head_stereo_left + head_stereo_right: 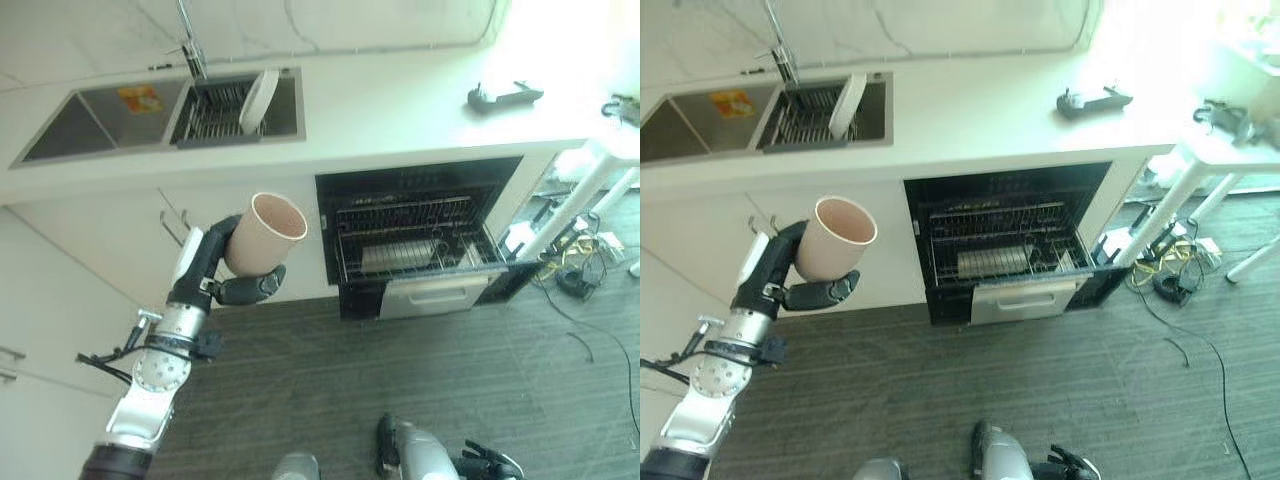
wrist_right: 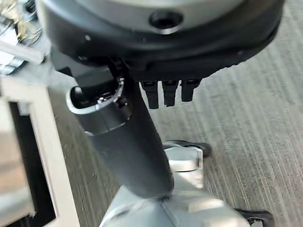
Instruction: Place the dishes in the dishwasher.
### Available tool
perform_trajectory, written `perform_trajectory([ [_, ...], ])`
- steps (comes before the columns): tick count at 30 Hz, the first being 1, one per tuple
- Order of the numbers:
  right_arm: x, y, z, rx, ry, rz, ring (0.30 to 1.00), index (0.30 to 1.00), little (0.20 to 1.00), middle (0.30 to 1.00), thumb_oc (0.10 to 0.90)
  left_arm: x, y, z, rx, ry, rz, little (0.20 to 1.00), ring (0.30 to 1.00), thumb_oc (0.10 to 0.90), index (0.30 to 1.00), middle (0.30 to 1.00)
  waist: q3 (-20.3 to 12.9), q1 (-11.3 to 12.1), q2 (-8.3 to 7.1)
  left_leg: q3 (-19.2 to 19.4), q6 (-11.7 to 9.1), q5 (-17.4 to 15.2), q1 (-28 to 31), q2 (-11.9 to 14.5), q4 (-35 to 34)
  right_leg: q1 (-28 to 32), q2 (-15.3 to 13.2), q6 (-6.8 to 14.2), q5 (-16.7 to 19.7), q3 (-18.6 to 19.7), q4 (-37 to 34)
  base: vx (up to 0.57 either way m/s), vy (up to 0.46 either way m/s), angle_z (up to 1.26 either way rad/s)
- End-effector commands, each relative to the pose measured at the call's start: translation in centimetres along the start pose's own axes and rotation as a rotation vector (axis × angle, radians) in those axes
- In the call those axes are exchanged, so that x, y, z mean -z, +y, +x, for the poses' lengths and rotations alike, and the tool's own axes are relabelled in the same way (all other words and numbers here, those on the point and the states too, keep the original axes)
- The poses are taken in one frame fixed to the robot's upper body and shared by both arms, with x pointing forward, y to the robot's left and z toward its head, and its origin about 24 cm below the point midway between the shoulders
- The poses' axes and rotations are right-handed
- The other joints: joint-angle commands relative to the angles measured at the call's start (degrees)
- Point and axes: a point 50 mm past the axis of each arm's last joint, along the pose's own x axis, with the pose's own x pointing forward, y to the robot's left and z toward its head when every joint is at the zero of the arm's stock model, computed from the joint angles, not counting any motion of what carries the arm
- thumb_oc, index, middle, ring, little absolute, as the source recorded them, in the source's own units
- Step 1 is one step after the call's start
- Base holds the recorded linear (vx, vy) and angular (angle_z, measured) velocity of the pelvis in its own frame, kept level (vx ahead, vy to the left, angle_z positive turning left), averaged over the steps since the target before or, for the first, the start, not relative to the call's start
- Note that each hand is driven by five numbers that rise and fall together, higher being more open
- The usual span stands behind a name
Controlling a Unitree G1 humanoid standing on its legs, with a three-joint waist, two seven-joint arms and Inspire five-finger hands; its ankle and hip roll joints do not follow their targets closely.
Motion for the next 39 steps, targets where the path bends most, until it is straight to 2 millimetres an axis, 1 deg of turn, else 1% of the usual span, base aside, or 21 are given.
perform_trajectory([
  [1,-1.7,-0.7,0.2,0.024,-0.068,0.019,0.9,0.9,0.9,0.9,0.8,-7.4,2.6,3.0,-0.085,-0.393,0.002,0.3,0.3,0.4,0.3,0.3,-1.3,-2.6,0.11,8.2,6.6,10.9,-1.1,1.4,-4.3,9.2,-5.3,9.7,-3.3,1.8,-4.5,0.17,-0.382,0.17],
  [2,-1.6,-0.8,0.2,0.033,-0.067,0.024,0.9,0.9,0.9,0.9,0.8,-7.5,2.5,3.2,-0.081,-0.399,-0.006,0.3,0.3,0.4,0.3,0.3,-1.2,-2.9,0.24,9.2,6.8,9.7,-1.0,0.2,-4.3,9.5,-5.4,9.7,-3.5,0.8,-4.5,0.15,-0.271,0.75],
  [3,-1.5,-1.0,0.1,0.039,-0.06,0.014,0.9,0.9,0.9,0.9,0.8,-7.5,2.4,3.4,-0.083,-0.398,-0.006,0.3,0.3,0.4,0.3,0.3,-1.1,-2.9,0.66,9.2,8.0,8.2,-1.9,-2.9,-4.4,9.2,-5.4,9.6,-3.0,0.3,-4.5,0.11,-0.072,1.13],
  [4,-1.2,-1.0,0.1,0.039,-0.049,0.001,0.9,0.9,0.9,0.9,0.8,-7.5,2.4,3.4,-0.087,-0.394,0.0,0.3,0.3,0.4,0.3,0.3,-1.4,-2.9,1.74,7.8,8.7,6.1,-2.9,-5.8,-4.4,9.0,-4.2,9.9,-3.0,0.5,-4.5,0.12,-0.022,0.88],
  [5,-1.1,-1.0,0.1,0.038,-0.042,-0.004,0.9,0.9,0.9,0.9,0.8,-7.4,2.5,3.4,-0.087,-0.39,0.002,0.3,0.3,0.4,0.3,0.3,-1.5,-2.9,2.31,7.2,9.0,5.5,-3.4,-6.9,-4.4,9.0,-3.5,10.0,-3.0,0.6,-4.5,0.17,-0.02,0.22],
  [7,-0.8,0.2,0.3,0.034,-0.035,-0.015,0.9,0.9,0.9,0.9,0.8,-7.3,2.4,2.6,-0.085,-0.399,0.008,0.3,0.3,0.4,0.3,0.3,-1.5,-1.6,4.67,4.1,10.4,6.0,-7.4,-12.4,-4.4,9.0,0.6,9.7,-3.0,0.9,-4.5,0.24,-0.043,-0.44],
  [9,-1.0,0.5,0.4,0.035,-0.04,-0.005,0.9,0.9,0.9,0.9,0.8,-6.9,2.4,2.1,-0.09,-0.396,0.015,0.3,0.3,0.4,0.3,0.3,-1.5,-1.3,5.1,3.3,10.9,5.4,-7.3,-12.5,-4.4,9.6,1.6,9.5,-3.4,1.3,-4.5,0.17,0.011,-0.4],
  [12,-1.4,1.0,0.4,0.01,-0.063,-0.012,0.9,0.9,0.9,0.9,0.8,-6.7,2.7,1.5,-0.113,-0.388,0.028,0.3,0.3,0.4,0.3,0.3,-1.4,-1.3,5.43,2.5,11.8,4.2,-6.8,-12.0,-4.4,10.4,2.8,10.3,-1.0,0.6,-3.7,0.13,0.029,-0.28],
  [14,-1.9,1.4,0.4,-0.018,-0.099,-0.096,0.9,0.9,0.9,0.9,0.8,-6.7,3.1,1.6,-0.133,-0.392,0.052,0.3,0.3,0.4,0.3,0.3,-0.6,-1.4,5.39,1.7,13.2,3.5,-6.8,-11.6,-4.4,6.5,2.0,11.1,-0.1,0.2,6.4,0.02,0.01,-0.27],
  [16,-2.4,1.5,0.4,-0.039,-0.134,-0.126,0.9,0.9,0.9,0.9,0.8,-6.9,3.1,2.0,-0.127,-0.393,0.066,0.3,0.3,0.4,0.3,0.3,0.3,-1.6,5.21,1.1,14.6,3.3,-6.4,-11.7,-4.4,2.4,-0.7,11.8,1.0,1.3,15.8,0.0,-0.065,-0.28],
  [19,-3.1,2.2,0.4,-0.077,-0.164,-0.166,0.9,0.9,0.9,0.9,0.8,-7.0,2.9,2.3,-0.13,-0.385,0.073,0.3,0.3,0.4,0.3,0.3,0.7,-1.4,5.13,0.9,14.6,3.2,-5.6,-10.9,-4.4,4.1,-3.8,11.6,0.7,1.9,10.7,0.03,-0.199,0.25],
  [22,-3.5,2.9,0.6,-0.12,-0.177,-0.165,0.9,0.9,0.9,0.9,0.8,-7.4,3.0,2.8,-0.123,-0.394,0.086,0.3,0.3,0.4,0.3,0.3,-0.2,-1.0,5.19,-2.0,13.5,3.1,-5.5,-9.2,-4.4,8.0,-8.0,12.4,4.3,5.8,-4.5,-0.01,-0.45,0.35],
  [24,-3.8,3.3,0.6,-0.148,-0.185,-0.177,0.9,0.9,0.9,0.9,0.8,-7.5,3.3,2.9,-0.123,-0.393,0.089,0.3,0.3,0.4,0.3,0.3,-0.5,-0.2,4.38,-2.2,12.7,2.8,-5.2,-8.3,-4.4,7.9,-11.0,13.6,4.0,7.1,-4.5,-0.04,-0.57,0.58],
  [25,-4.4,4.0,0.7,-0.186,-0.201,-0.17,0.9,0.9,0.9,0.9,0.8,-7.5,3.6,2.9,-0.128,-0.393,0.096,0.3,0.3,0.4,0.3,0.3,-0.7,0.3,3.75,-2.7,11.4,2.5,-4.8,-6.1,-4.4,7.9,-12.7,14.9,4.2,9.1,-4.5,-0.05,-0.761,0.39],
  [26,-4.6,4.3,0.7,-0.206,-0.205,-0.173,0.9,0.9,0.9,0.9,0.8,-7.5,3.7,2.9,-0.132,-0.389,0.096,0.3,0.3,0.4,0.3,0.3,-0.7,0.3,3.69,-3.1,10.7,2.6,-4.5,-4.9,-4.4,8.1,-12.6,15.3,4.0,9.9,-4.5,-0.04,-0.818,0.19],
  [28,-5.0,4.5,0.7,-0.228,-0.201,-0.201,0.9,0.9,0.9,0.9,0.8,-7.3,3.7,2.6,-0.132,-0.367,0.074,0.3,0.3,0.4,0.3,0.3,-0.7,0.1,2.9,-4.4,7.4,4.2,-4.6,-1.0,-4.4,9.5,-10.1,15.1,-0.9,10.2,-4.5,-0.01,-0.766,0.28],
  [31,-5.6,3.8,0.5,-0.216,-0.204,-0.244,0.9,0.9,0.9,0.9,0.8,-7.1,3.1,1.9,-0.157,-0.367,0.042,0.3,0.3,0.4,0.3,0.3,-0.6,-0.5,2.62,-6.6,4.5,8.1,-6.9,4.0,-4.4,9.8,-6.6,12.1,-3.7,8.3,-4.5,-0.1,-0.602,0.31],
  [32,-5.7,3.4,0.5,-0.203,-0.201,-0.242,0.9,0.9,0.9,0.9,0.8,-7.2,2.9,2.1,-0.151,-0.379,0.041,0.3,0.3,0.4,0.3,0.3,-0.4,-1.0,2.4,-4.1,5.1,8.7,-7.2,3.8,-4.4,10.2,-6.0,10.8,-4.2,6.8,-4.5,-0.13,-0.476,0.08],
  [34,-5.6,2.9,0.4,-0.184,-0.196,-0.21,0.9,0.9,0.9,0.9,0.8,-7.5,2.6,2.5,-0.131,-0.4,0.021,0.3,0.3,0.4,0.3,0.3,-0.3,-1.7,1.84,-0.1,5.9,8.4,-6.1,2.3,-4.4,10.7,-6.1,10.2,-4.4,5.4,-4.5,-0.1,-0.302,0.06],
  [35,-5.4,2.8,0.4,-0.174,-0.199,-0.182,0.9,0.9,0.9,0.9,0.8,-7.9,2.1,3.0,-0.114,-0.413,0.013,0.3,0.3,0.4,0.3,0.3,-0.4,-2.1,1.41,2.5,6.5,7.7,-5.6,0.1,-4.4,10.4,-6.3,10.3,-4.1,4.5,-4.5,-0.08,-0.167,0.36],
  [39,-4.4,2.8,0.6,-0.128,-0.174,-0.067,0.9,0.9,0.9,0.9,0.8,-8.4,1.1,3.5,-0.047,-0.432,0.005,0.3,0.3,0.4,0.3,0.3,-2.0,-3.4,2.37,3.1,6.3,7.2,-6.5,-0.2,-4.4,9.6,-5.7,10.6,-3.7,4.1,-4.5,-0.04,-0.046,0.24],
])
